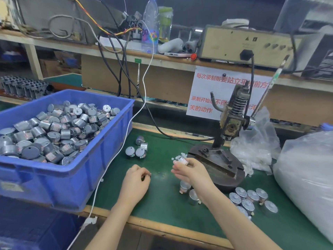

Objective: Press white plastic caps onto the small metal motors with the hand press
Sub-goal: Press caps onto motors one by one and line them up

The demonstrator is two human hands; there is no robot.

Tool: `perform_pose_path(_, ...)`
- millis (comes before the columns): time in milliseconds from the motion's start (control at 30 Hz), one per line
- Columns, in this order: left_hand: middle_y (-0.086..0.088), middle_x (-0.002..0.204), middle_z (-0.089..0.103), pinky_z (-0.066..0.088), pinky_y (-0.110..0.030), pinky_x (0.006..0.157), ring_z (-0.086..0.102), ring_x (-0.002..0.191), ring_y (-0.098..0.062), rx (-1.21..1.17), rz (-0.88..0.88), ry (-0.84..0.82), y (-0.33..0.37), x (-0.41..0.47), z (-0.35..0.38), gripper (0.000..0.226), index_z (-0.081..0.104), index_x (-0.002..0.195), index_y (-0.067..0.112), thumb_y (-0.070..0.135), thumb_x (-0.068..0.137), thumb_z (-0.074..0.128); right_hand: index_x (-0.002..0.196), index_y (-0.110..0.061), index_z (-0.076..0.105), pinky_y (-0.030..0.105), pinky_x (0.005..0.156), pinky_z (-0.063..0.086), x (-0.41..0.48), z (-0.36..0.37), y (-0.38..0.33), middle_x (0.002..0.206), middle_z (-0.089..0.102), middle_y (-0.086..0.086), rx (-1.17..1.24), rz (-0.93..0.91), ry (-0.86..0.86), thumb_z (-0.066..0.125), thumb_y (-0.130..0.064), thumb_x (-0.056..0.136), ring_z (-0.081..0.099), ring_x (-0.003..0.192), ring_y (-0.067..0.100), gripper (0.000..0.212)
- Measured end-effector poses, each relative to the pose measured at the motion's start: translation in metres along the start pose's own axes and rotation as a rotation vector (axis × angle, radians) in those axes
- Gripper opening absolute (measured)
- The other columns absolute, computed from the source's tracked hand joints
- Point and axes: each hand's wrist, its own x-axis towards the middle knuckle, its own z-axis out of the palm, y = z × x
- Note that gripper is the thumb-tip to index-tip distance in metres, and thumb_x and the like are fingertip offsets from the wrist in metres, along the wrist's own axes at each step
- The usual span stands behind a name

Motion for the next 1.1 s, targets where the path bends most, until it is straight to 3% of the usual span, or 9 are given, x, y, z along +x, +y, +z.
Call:
perform_pose_path(67, 0.008, 0.083, 0.048, 0.031, -0.02, 0.07, 0.048, 0.087, -0.015, 0.002, -0.004, -0.007, -0.001, 0.0, 0.0, 0.014, 0.068, 0.083, 0.017, 0.01, 0.086, 0.056, 0.106, -0.008, 0.055, 0.018, 0.074, 0.055, 0.001, -0.008, -0.005, 0.101, 0.068, 0.01, -0.093, -0.047, 0.012, 0.07, -0.019, 0.082, 0.07, 0.088, 0.015, 0.03)
perform_pose_path(267, 0.008, 0.083, 0.046, 0.031, -0.021, 0.069, 0.044, 0.087, -0.014, 0.052, 0.034, 0.011, 0.0, -0.001, 0.001, 0.013, 0.067, 0.086, 0.012, 0.009, 0.087, 0.054, 0.108, -0.012, 0.05, 0.026, 0.08, 0.054, 0.01, -0.037, -0.02, 0.105, 0.065, 0.007, -0.178, -0.061, 0.069, 0.071, -0.023, 0.082, 0.068, 0.092, 0.018, 0.036)
perform_pose_path(400, 0.007, 0.085, 0.047, 0.033, -0.022, 0.071, 0.043, 0.088, -0.013, 0.059, 0.033, 0.017, -0.001, -0.001, 0.002, 0.012, 0.066, 0.086, 0.013, 0.01, 0.087, 0.054, 0.103, -0.022, 0.053, 0.027, 0.077, 0.04, 0.017, -0.06, -0.023, 0.101, 0.057, -0.006, -0.537, -0.164, 0.28, 0.069, -0.038, 0.08, 0.055, 0.095, 0.012, 0.033)
perform_pose_path(533, 0.008, 0.084, 0.046, 0.03, -0.02, 0.07, 0.043, 0.088, -0.013, 0.058, 0.027, 0.024, 0.0, -0.001, 0.002, 0.012, 0.066, 0.086, 0.013, 0.01, 0.087, 0.055, 0.099, -0.018, 0.057, 0.035, 0.079, 0.043, 0.028, -0.076, -0.016, 0.091, 0.058, 0.0, -0.766, -0.272, 0.42, 0.067, -0.037, 0.082, 0.054, 0.093, 0.02, 0.028)
perform_pose_path(633, 0.01, 0.083, 0.044, 0.03, -0.02, 0.07, 0.044, 0.088, -0.012, 0.065, 0.025, 0.024, -0.001, -0.001, 0.002, 0.012, 0.066, 0.086, 0.013, 0.011, 0.088, 0.054, 0.105, -0.012, 0.062, 0.043, 0.087, 0.044, 0.034, -0.085, -0.007, 0.098, 0.063, 0.003, -0.923, -0.301, 0.507, 0.067, -0.035, 0.082, 0.053, 0.099, 0.024, 0.033)
perform_pose_path(800, 0.011, 0.083, 0.044, 0.03, -0.019, 0.071, 0.044, 0.088, -0.011, 0.067, 0.022, 0.031, -0.001, -0.001, 0.003, 0.012, 0.065, 0.086, 0.015, 0.012, 0.088, 0.054, 0.108, -0.011, 0.064, 0.04, 0.09, 0.036, 0.043, -0.091, 0.0, 0.105, 0.063, 0.009, -1.191, -0.344, 0.595, 0.065, -0.04, 0.084, 0.05, 0.105, 0.03, 0.037)
perform_pose_path(1100, 0.007, 0.084, 0.046, 0.03, -0.02, 0.07, 0.043, 0.088, -0.013, 0.09, 0.036, 0.044, -0.004, -0.001, 0.004, 0.011, 0.066, 0.087, 0.014, 0.011, 0.088, 0.055, 0.105, -0.008, 0.065, 0.043, 0.088, 0.035, 0.058, -0.106, -0.002, 0.111, 0.057, 0.017, -1.249, -0.277, 0.708, 0.064, -0.047, 0.082, 0.045, 0.107, 0.034, 0.045)
